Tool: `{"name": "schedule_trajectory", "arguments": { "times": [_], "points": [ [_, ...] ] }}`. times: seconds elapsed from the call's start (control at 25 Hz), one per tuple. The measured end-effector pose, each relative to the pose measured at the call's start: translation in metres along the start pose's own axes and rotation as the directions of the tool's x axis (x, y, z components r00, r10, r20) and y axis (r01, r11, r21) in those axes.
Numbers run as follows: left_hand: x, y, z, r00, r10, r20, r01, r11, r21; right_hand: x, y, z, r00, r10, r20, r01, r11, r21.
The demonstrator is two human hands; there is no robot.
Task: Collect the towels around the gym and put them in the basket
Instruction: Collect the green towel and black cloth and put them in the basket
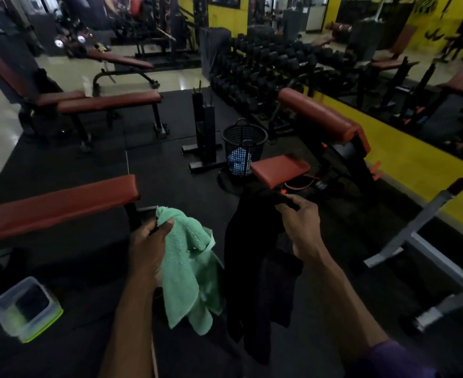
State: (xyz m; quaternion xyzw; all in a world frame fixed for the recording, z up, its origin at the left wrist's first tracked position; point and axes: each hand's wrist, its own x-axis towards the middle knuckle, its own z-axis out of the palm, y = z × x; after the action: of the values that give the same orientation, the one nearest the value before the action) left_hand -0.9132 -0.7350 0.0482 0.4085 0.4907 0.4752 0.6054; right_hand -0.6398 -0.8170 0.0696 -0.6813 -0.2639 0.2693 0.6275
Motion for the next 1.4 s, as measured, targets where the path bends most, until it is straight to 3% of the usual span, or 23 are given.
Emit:
{"name": "schedule_trajectory", "arguments": {
  "times": [0.24, 0.72, 1.12, 1.4],
  "points": [
    [0.118, 0.023, 0.034, 1.000, -0.006, 0.012, 0.006, 1.000, -0.023, 0.097, -0.018, 0.066, 1.000, -0.012, 0.024, 0.012, 1.000, -0.025],
    [0.411, 0.080, 0.082, 0.988, -0.027, 0.155, 0.017, 0.998, 0.068, 0.308, -0.035, 0.224, 0.992, 0.017, -0.127, -0.021, 0.999, -0.035],
    [0.630, 0.097, 0.157, 0.979, 0.017, 0.204, -0.043, 0.991, 0.124, 0.484, -0.047, 0.304, 0.987, 0.005, -0.158, 0.001, 0.999, 0.040],
    [0.772, 0.122, 0.212, 0.983, -0.023, 0.181, 0.000, 0.993, 0.122, 0.616, -0.061, 0.347, 0.980, 0.025, -0.195, -0.017, 0.999, 0.041]
  ]
}}
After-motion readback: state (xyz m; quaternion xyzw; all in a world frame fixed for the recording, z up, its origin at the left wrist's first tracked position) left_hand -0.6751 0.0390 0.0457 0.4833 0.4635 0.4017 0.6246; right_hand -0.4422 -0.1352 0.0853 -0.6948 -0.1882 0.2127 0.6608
